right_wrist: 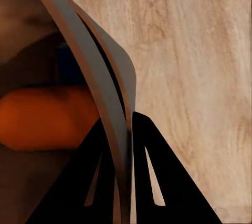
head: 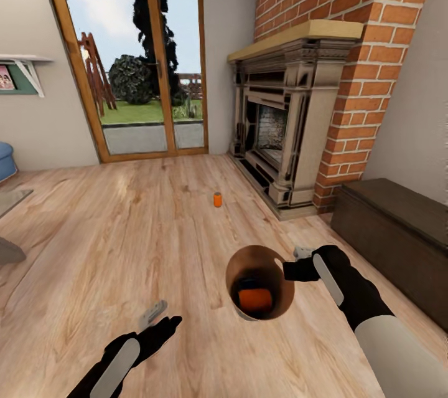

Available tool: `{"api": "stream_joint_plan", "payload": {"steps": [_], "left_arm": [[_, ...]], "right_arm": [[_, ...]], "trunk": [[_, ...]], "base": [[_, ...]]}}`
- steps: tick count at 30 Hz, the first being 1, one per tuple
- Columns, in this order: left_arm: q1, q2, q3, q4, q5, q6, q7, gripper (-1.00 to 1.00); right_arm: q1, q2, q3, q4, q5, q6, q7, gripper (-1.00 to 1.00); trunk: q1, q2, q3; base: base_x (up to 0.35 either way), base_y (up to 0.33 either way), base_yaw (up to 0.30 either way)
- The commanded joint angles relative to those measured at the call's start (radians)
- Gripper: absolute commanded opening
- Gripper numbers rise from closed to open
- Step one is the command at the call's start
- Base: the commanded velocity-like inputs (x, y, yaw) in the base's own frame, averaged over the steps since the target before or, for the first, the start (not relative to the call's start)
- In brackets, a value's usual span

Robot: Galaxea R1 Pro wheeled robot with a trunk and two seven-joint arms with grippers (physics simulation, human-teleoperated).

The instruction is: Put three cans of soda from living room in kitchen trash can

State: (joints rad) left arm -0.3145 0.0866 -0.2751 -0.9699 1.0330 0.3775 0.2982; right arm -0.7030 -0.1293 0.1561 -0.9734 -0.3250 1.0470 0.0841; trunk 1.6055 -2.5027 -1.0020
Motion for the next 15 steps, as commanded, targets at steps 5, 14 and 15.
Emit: {"api": "stream_joint_plan", "payload": {"steps": [5, 14, 15], "left_arm": [[0.001, -0.002, 0.000, -0.010, -0.019, 0.000, -0.003, 1.00], [0.002, -0.001, 0.002, -0.009, -0.028, -0.002, 0.002, 1.00], [0.002, -0.001, 0.002, -0.008, -0.028, -0.001, 0.001, 1.00]], "right_arm": [[0.015, -0.043, -0.003, -0.010, -0.018, 0.000, 0.003, -1.00], [0.032, -0.073, 0.007, -0.097, -0.017, 0.000, 0.006, -1.00], [0.033, -0.073, 0.007, -0.098, -0.017, 0.000, 0.006, -1.00]], "trunk": [[0.000, 0.000, 0.000], [0.000, 0.000, 0.000], [0.000, 0.000, 0.000]], "base": [[0.289, 0.248, -0.289], [0.289, 0.248, -0.144], [0.289, 0.248, -0.006]]}}
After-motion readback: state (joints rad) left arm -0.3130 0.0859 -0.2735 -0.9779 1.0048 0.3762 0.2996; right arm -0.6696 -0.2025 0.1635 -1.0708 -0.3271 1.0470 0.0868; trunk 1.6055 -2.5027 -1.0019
